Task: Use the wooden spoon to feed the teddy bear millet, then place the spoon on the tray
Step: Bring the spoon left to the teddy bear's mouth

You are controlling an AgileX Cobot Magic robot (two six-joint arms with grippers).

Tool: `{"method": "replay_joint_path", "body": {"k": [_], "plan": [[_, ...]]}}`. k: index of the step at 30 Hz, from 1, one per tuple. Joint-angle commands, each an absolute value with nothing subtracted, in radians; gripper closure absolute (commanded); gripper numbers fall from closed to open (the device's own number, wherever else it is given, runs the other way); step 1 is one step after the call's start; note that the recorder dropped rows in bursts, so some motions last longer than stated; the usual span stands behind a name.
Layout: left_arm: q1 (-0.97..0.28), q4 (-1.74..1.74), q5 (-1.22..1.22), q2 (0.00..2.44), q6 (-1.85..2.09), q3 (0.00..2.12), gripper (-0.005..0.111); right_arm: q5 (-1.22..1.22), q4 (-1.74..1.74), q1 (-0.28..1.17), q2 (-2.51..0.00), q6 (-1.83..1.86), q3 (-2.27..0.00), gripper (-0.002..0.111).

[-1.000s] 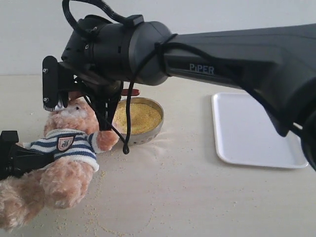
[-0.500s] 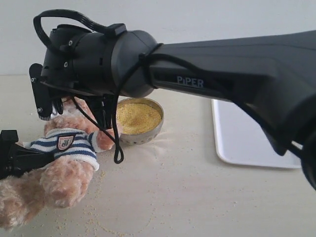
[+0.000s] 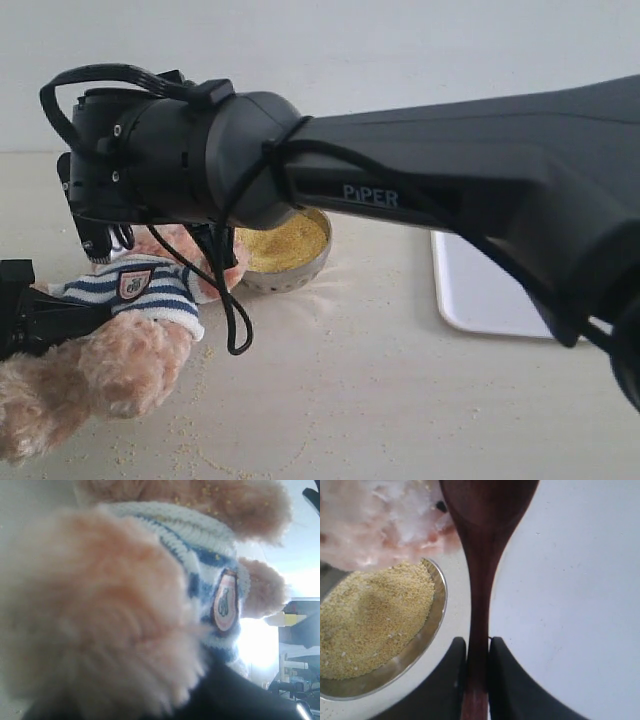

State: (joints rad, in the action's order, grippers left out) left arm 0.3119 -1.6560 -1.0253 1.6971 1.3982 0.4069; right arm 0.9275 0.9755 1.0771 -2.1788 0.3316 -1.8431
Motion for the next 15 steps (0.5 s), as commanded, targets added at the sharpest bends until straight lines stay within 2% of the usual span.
{"method": "replay_joint_path", "body": {"k": [1, 15], "plan": [[0.305, -1.664, -1.058, 1.698, 1.406, 0.413, 0.102, 0.971, 1.04, 1.079, -2.169, 0.257, -1.836, 0.108], [0.305, -1.67, -1.051, 1.698, 1.433, 0.413, 0.102, 1.04, 1.04, 1.059, -2.112, 0.232, -1.836, 0.108]]}}
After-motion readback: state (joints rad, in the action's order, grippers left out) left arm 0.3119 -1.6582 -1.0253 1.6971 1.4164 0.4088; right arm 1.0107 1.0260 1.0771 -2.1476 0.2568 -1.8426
